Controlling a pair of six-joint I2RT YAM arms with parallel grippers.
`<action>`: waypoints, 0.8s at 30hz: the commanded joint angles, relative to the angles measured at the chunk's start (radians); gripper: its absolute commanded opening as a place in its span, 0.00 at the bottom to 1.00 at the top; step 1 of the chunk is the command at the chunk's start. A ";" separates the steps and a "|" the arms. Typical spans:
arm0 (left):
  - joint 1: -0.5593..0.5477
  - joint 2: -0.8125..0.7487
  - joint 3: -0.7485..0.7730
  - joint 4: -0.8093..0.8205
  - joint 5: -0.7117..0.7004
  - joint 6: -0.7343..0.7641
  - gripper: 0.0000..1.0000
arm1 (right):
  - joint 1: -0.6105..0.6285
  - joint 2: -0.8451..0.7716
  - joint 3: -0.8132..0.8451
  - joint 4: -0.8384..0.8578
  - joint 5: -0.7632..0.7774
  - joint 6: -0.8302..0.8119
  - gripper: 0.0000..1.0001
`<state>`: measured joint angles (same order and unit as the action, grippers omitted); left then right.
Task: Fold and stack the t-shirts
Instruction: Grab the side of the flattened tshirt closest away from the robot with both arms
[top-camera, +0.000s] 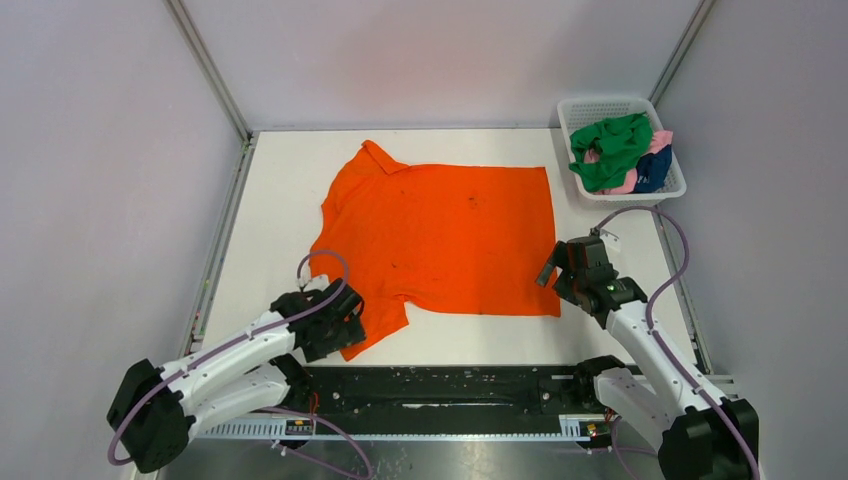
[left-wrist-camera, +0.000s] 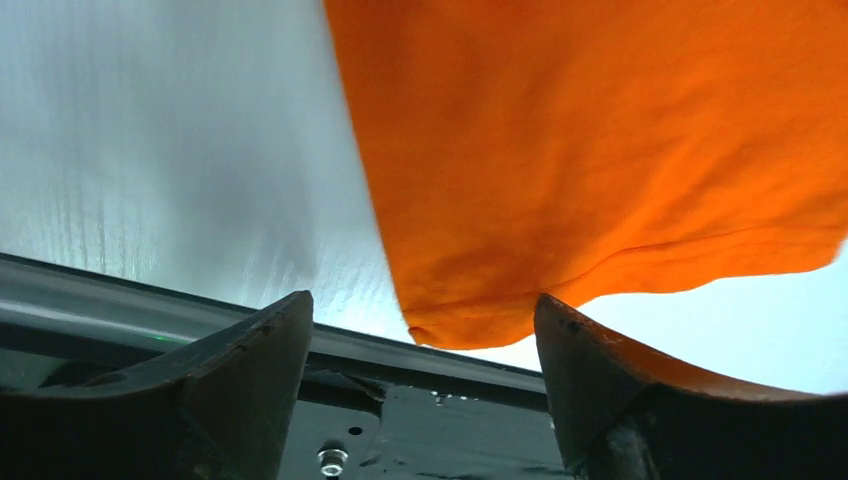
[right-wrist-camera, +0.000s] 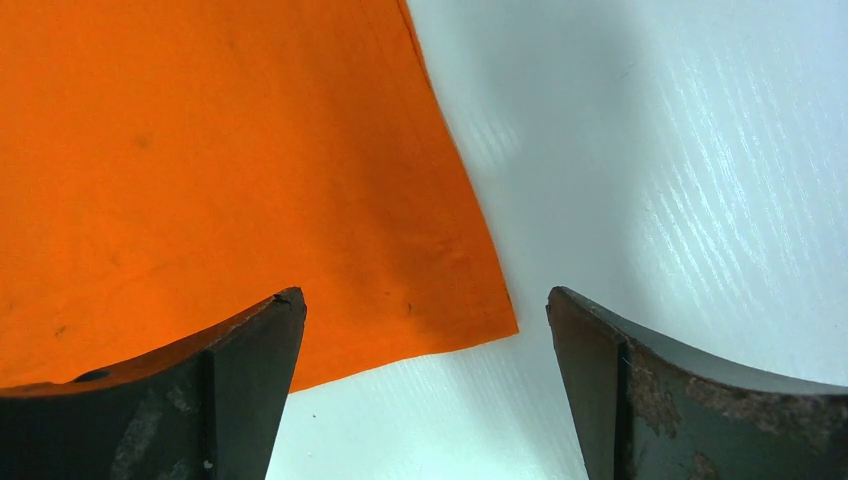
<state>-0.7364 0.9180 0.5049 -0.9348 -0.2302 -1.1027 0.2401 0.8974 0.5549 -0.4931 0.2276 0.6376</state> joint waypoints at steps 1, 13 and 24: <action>-0.024 -0.052 -0.059 0.050 0.042 -0.100 0.77 | -0.004 -0.022 -0.012 -0.003 0.052 0.015 1.00; -0.026 -0.031 -0.079 0.117 0.037 -0.091 0.17 | -0.003 -0.038 -0.032 -0.009 0.036 0.066 0.99; -0.025 -0.137 -0.061 -0.014 0.010 -0.084 0.00 | -0.004 -0.195 -0.155 -0.156 -0.033 0.232 0.99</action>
<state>-0.7586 0.8280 0.4294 -0.8986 -0.2119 -1.1847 0.2394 0.7521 0.4469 -0.5816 0.2379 0.7731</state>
